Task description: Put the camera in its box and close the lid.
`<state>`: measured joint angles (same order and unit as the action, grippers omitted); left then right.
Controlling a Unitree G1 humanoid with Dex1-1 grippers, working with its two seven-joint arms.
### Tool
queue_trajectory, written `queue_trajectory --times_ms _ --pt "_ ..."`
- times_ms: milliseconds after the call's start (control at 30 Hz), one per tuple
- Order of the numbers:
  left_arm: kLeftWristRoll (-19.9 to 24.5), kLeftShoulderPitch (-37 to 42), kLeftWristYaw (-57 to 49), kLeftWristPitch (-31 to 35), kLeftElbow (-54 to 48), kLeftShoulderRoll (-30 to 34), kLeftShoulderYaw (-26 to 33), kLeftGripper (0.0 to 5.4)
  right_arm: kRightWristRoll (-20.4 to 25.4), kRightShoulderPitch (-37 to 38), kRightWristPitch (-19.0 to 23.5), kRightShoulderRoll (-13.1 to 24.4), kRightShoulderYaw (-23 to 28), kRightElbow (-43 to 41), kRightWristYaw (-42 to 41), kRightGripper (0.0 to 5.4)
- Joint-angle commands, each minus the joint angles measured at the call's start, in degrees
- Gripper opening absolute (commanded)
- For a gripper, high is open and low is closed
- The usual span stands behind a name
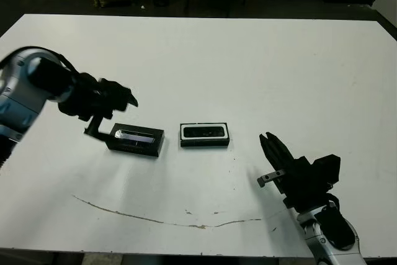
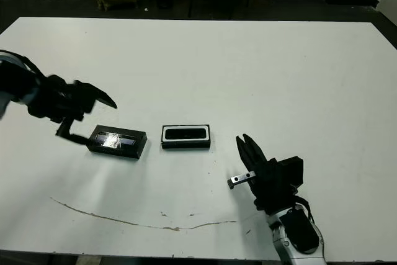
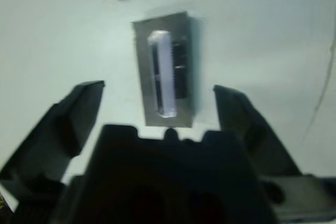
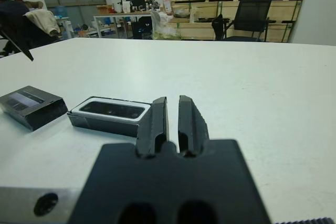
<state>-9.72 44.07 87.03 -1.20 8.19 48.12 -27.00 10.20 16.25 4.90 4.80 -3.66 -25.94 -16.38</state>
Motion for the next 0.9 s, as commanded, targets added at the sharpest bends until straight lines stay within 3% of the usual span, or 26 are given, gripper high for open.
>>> queue_trajectory --times_ms 33,300,567,667,900 --pt "-3.3 2.8 3.1 -0.7 0.9 -1.0 -3.1 5.38 0.0 0.5 -0.4 0.6 -0.1 1.5 0.1 0.00" --pt "-4.5 9.6 5.5 -2.7 11.6 -4.9 -9.6 5.38 -1.0 1.2 1.7 0.3 -1.4 0.6 2.1 0.00" --pt "-5.3 12.3 4.9 -10.2 25.3 -9.9 -8.2 5.38 -0.5 2.0 3.4 0.6 -2.0 -0.8 2.7 0.00" --pt "-5.2 13.4 4.8 -13.7 30.8 -11.5 -7.7 5.38 -0.4 1.9 2.2 0.5 -2.0 0.1 2.3 0.00" --pt "-4.2 15.5 5.5 -15.8 40.8 -14.0 -8.3 5.38 -0.4 2.2 1.6 0.4 -2.0 0.4 2.2 0.00"
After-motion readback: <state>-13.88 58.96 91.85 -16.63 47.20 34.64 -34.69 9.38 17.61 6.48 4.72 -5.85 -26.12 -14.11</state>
